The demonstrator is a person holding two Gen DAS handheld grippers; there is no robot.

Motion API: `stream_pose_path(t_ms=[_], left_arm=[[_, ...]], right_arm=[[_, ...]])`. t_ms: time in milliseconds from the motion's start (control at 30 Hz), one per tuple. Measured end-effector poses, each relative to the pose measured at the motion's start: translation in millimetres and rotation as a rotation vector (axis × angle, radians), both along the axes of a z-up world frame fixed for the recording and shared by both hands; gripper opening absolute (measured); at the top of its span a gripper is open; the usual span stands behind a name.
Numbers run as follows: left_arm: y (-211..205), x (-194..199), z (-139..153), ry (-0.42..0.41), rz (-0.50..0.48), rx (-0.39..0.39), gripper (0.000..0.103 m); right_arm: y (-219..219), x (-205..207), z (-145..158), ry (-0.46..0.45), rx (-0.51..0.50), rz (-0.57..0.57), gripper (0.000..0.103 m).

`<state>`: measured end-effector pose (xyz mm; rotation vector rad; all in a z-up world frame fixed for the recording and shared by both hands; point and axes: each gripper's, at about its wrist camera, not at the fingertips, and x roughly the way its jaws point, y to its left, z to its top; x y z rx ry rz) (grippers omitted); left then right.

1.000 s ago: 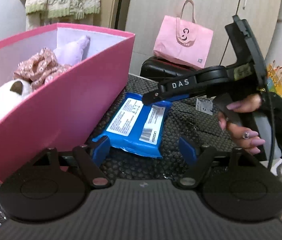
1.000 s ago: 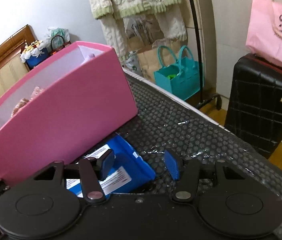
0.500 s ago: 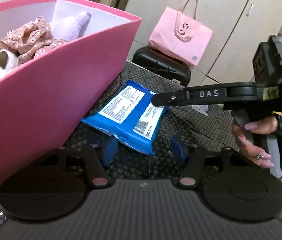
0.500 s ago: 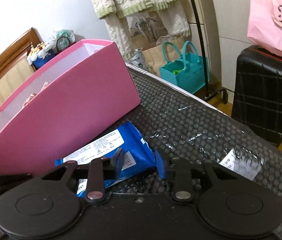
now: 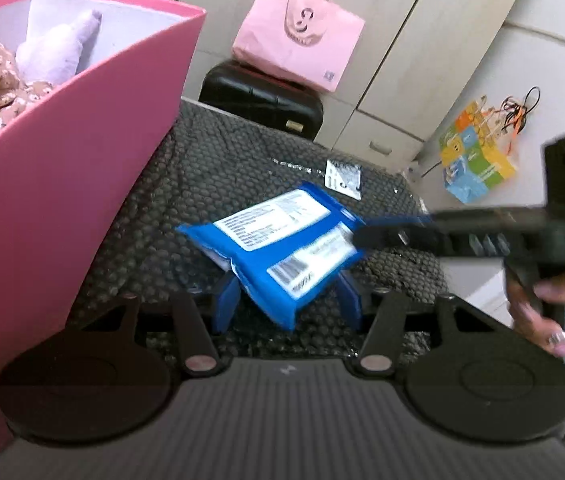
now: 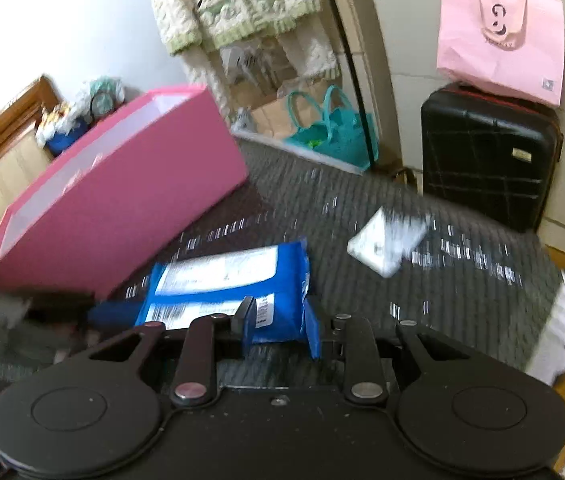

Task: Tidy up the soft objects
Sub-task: 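Grasp the blue wet-wipes packet with the left gripper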

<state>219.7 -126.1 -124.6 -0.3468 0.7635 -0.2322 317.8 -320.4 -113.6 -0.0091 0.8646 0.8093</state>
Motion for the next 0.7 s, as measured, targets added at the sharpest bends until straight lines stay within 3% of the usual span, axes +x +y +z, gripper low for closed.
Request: stream_pose_path(t_ms=[267, 367, 500, 567, 700], left_arm=[[-2.1, 13.2, 3.7, -0.005, 0.043, 0.053, 0.056], [0.9, 16.3, -2.2, 0.002, 0.086, 0.049, 0.056], [-1.2, 16.6, -7.2, -0.025, 0.111, 0.086, 0.053], [-5.4, 16.7, -7.3, -0.032, 0.077, 0.099, 0.044], [-12.1, 14.5, -4.8, -0.045, 0.037, 0.125, 0.04]], right_arm=[[-8.9, -21.8, -0.7, -0.028, 0.009, -0.045, 0.035], [-11.1, -11.2, -4.5, -0.019, 0.029, -0.109, 0.048], [-10.4, -4.7, -17.9, 0.021, 0.079, -0.136, 0.052], [-6.6, -11.0, -21.7, -0.001, 0.082, -0.148, 0.052], [3.6, -27.4, -21.9, -0.017, 0.101, -0.176, 0.043]])
